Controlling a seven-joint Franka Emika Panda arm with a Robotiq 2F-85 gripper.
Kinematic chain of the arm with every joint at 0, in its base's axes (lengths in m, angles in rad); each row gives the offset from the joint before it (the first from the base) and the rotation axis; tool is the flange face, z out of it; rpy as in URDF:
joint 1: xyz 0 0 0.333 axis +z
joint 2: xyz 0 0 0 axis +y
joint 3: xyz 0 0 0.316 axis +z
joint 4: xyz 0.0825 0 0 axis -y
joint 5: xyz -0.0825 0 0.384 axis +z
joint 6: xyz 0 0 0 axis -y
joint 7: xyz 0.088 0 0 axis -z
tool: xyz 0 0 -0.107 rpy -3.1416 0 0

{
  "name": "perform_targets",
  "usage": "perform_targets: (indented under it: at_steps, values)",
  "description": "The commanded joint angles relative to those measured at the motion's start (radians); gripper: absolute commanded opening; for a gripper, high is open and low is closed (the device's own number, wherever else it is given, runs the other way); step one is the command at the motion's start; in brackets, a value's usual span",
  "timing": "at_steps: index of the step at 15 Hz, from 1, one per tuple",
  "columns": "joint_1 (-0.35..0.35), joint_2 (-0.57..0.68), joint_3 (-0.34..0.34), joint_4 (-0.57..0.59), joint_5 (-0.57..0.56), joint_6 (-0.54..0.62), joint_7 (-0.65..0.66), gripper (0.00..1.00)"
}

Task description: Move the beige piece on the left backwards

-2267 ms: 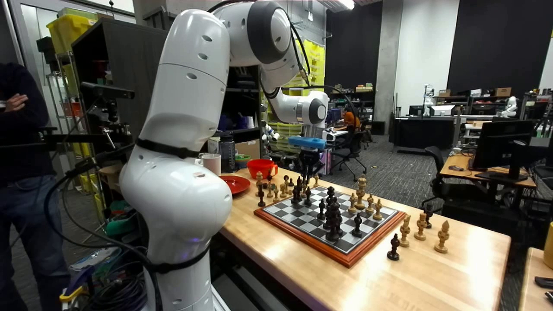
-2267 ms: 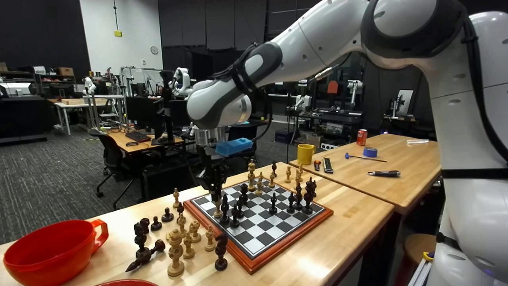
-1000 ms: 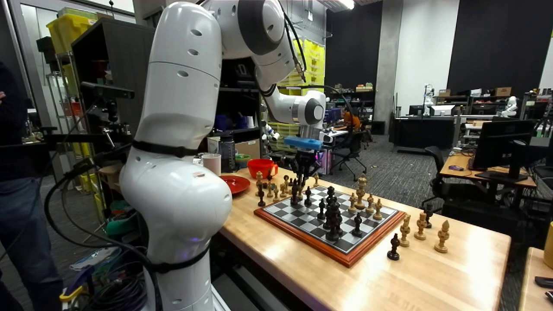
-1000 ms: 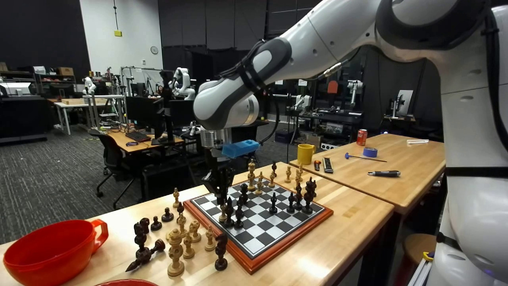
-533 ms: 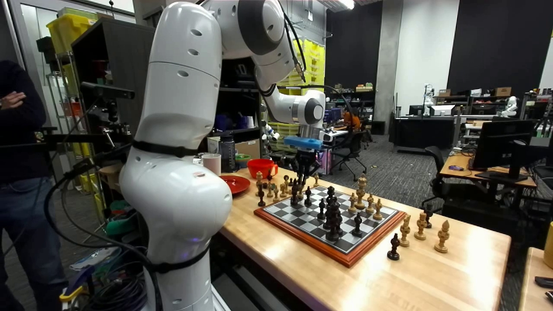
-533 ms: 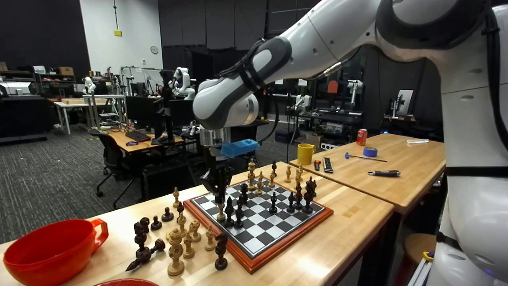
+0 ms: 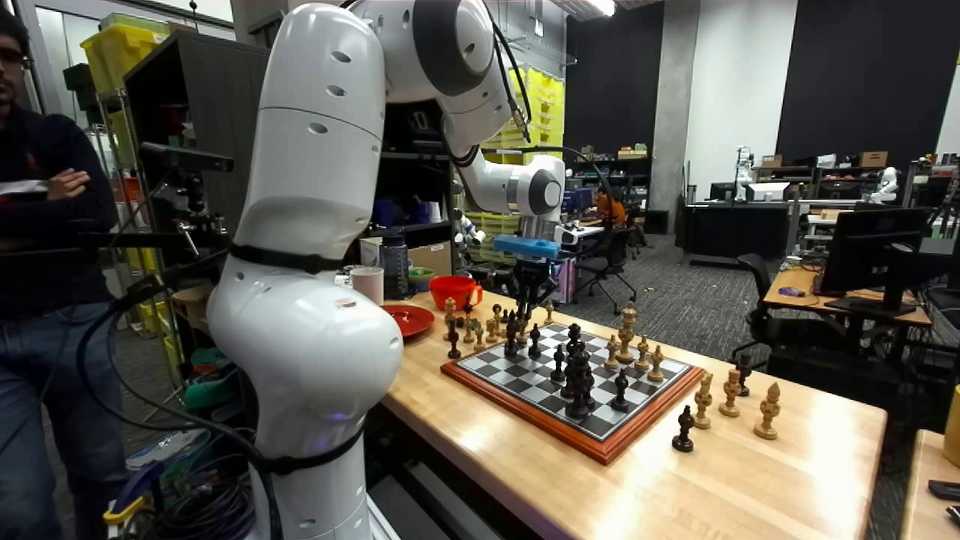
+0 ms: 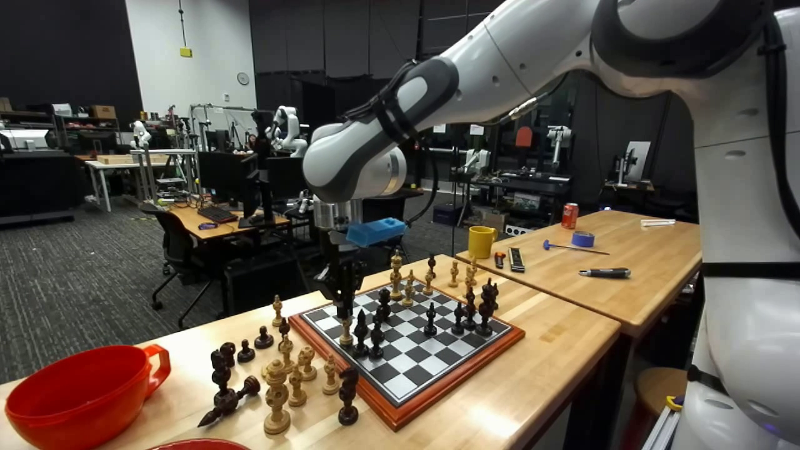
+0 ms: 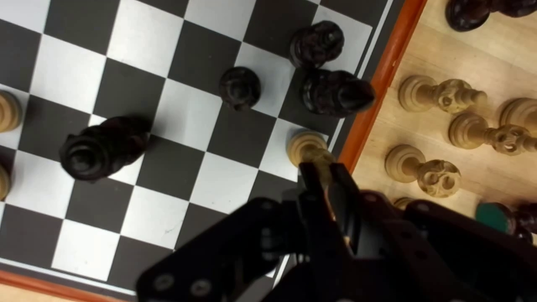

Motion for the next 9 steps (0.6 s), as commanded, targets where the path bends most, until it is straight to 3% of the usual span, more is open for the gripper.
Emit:
perform_targets:
  at_steps: [1,3,9]
  values:
    - [0.006,-0.007,0.0,0.002,0.006,0.005,-0.015,0.39]
    - [0.006,-0.017,0.0,0.0,0.004,0.006,-0.015,0.48]
    - [0.002,-0.095,-0.002,0.009,0.002,-0.03,-0.016,0.89]
